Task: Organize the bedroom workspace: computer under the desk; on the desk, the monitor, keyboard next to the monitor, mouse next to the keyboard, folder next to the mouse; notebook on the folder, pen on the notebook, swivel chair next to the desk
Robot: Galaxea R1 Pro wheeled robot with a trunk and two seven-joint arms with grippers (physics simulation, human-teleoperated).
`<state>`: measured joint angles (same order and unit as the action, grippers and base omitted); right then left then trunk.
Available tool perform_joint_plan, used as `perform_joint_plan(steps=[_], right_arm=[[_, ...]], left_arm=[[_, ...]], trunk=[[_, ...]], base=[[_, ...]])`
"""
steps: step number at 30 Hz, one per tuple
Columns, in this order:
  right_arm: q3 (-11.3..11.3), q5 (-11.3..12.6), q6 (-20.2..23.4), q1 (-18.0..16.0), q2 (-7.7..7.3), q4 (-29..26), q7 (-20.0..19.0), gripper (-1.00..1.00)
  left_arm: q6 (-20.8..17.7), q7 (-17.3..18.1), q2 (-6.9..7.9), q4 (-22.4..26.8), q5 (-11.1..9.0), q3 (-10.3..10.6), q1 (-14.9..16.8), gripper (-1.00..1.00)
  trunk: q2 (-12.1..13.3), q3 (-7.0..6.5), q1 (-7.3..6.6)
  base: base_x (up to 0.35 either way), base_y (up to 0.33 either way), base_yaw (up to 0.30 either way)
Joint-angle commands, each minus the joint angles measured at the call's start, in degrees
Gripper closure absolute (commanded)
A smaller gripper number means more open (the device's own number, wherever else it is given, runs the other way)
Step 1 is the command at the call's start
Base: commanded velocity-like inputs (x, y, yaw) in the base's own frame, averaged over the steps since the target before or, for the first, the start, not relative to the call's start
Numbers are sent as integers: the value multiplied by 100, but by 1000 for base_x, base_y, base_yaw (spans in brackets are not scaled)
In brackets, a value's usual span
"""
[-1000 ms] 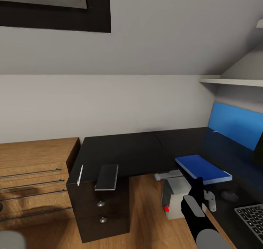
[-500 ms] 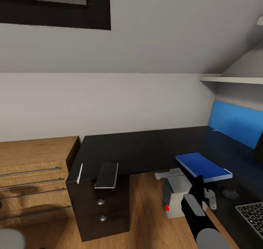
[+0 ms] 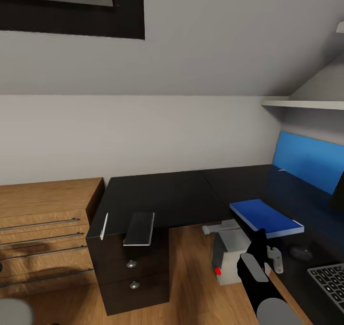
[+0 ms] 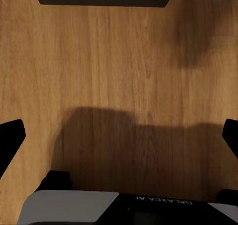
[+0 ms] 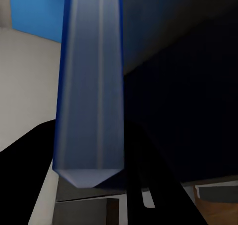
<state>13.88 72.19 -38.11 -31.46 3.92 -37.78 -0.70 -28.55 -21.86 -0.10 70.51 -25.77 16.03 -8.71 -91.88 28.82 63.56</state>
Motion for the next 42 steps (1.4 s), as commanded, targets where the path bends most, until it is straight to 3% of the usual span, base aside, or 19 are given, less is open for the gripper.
perform_joint_plan(steps=[1, 15, 42], right_arm=[[18, 208, -13, -1, 4, 149, 0, 100], [18, 204, -13, -1, 2, 141, 0, 100], [18, 200, -13, -1, -5, 140, -8, 100]], left_arm=[[-10, -53, 1, 8, -60, 9, 1, -100], [-10, -64, 1, -49, -59, 20, 1, -100], [7, -55, 1, -178, -62, 7, 1, -100]], trunk=[[-2, 6, 0], [559, -246, -307], [559, -246, -307]], base=[[0, -2, 0], [0, 0, 0], [0, -36, 0]])
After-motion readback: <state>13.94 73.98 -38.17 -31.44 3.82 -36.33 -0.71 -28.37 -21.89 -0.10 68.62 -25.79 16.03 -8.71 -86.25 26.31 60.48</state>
